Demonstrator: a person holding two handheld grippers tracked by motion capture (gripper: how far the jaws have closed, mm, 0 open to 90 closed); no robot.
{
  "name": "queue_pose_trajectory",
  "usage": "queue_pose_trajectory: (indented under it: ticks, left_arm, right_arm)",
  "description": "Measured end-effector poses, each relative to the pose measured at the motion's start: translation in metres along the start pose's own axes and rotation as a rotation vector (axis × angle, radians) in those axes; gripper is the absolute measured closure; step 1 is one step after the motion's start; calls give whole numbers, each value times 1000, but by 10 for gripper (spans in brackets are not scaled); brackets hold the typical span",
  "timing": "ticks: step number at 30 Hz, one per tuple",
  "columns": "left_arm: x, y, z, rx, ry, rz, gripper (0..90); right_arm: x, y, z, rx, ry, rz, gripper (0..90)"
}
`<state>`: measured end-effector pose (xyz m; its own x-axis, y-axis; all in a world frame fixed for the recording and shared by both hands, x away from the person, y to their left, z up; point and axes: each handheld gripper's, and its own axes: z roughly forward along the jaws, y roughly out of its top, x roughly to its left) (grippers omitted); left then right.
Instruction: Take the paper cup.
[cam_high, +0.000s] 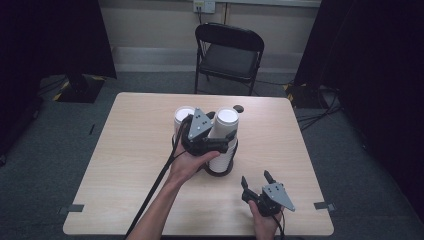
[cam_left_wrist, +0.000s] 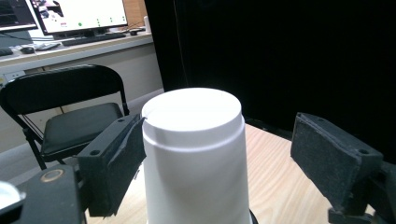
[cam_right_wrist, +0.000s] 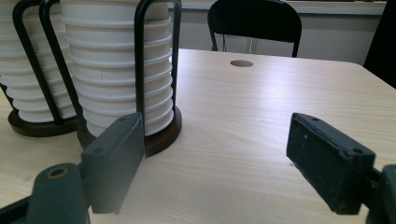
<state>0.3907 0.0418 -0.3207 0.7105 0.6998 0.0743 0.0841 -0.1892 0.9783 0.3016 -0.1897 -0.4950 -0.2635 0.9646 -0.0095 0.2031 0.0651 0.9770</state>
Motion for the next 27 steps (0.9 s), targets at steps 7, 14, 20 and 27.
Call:
queue_pose_trajectory:
  ticks: [7, 14, 20, 27]
  left_arm:
    - [2, 3, 14, 31, 35, 7, 186]
    - [3, 4, 25, 59, 54, -8, 195]
    - [2, 3, 31, 73, 74, -3, 207]
    - [3, 0, 36, 92, 77, -3, 214]
  right_arm:
    - [0, 0, 0, -1, 0, 0, 185]
    - [0, 0, 0, 0, 2, 0, 186]
    - [0, 0, 0, -2, 1, -2, 187]
    - [0, 0, 0, -2, 1, 0, 187]
